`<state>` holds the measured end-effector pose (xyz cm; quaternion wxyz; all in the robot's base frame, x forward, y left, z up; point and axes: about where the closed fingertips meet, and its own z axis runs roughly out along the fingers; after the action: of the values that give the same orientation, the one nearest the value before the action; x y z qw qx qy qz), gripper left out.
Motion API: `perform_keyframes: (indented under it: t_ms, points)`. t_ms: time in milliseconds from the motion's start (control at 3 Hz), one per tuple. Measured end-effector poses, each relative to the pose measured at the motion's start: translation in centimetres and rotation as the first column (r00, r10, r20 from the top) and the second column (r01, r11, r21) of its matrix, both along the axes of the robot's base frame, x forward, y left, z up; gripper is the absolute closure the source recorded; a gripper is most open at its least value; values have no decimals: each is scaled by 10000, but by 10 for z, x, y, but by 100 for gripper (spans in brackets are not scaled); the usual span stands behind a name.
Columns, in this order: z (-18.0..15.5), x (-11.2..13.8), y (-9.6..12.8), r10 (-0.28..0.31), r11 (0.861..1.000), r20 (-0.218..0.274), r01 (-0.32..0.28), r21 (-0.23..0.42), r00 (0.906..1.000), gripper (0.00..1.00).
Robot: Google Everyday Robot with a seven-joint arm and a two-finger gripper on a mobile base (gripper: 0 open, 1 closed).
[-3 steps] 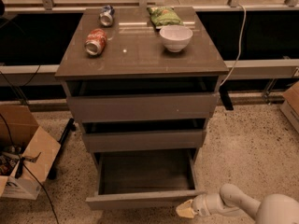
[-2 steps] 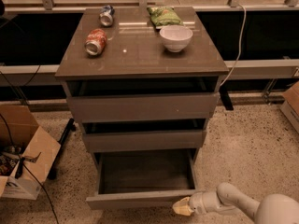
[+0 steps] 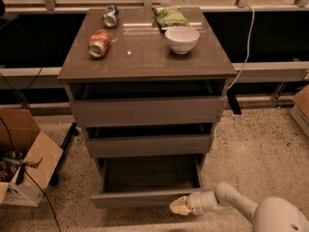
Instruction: Close bottom drawer
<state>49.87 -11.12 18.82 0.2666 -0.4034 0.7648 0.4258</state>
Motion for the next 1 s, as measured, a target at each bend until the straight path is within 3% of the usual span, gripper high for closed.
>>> perform_keyframes:
  t_ms: [333, 667, 1000]
  points:
    - [4, 38, 25, 128, 9998, 795, -138, 131, 9968, 100]
    - [5, 50, 33, 138, 9997, 1029, -157, 178, 9946, 100]
    - [9, 83, 47, 100, 9998, 1504, -129, 181, 9886, 100]
